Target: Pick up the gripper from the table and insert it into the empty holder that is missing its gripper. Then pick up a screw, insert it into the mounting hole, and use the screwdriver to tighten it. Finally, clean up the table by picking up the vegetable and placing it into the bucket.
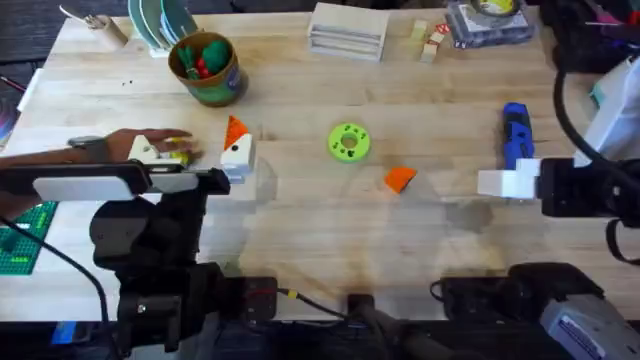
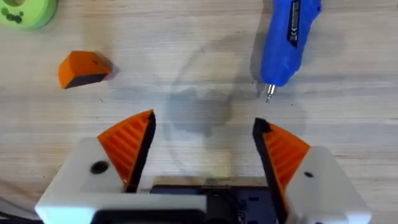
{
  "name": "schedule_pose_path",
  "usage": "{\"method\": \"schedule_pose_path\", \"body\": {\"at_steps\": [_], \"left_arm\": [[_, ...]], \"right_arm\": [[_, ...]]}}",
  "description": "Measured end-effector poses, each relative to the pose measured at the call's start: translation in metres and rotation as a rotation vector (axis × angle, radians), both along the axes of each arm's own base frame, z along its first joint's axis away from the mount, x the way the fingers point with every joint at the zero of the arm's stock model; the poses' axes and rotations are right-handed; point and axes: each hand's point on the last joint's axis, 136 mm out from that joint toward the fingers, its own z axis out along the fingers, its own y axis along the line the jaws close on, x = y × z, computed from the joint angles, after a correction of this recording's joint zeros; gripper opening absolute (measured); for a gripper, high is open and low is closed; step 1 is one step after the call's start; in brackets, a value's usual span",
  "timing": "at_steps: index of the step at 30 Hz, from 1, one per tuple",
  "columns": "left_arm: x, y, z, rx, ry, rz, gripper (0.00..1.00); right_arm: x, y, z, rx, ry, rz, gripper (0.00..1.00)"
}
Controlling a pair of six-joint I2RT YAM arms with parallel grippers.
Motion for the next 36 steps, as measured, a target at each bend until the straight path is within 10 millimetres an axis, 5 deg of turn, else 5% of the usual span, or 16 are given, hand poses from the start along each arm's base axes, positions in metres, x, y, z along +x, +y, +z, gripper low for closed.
{"method": "schedule_pose_path", "body": {"at_steps": [27, 36], "left_arm": [[0.0, 0.0, 0.0, 0.0, 0.0, 0.0, 0.993], [0.0, 0.0, 0.0, 0.0, 0.0, 0.0, 0.993]], "right_arm": [[0.001, 0.0, 0.0, 0.0, -0.002, 0.0, 0.991], [0.04, 0.005, 0.022, 0.046, -0.185, -0.025, 0.991]]}}
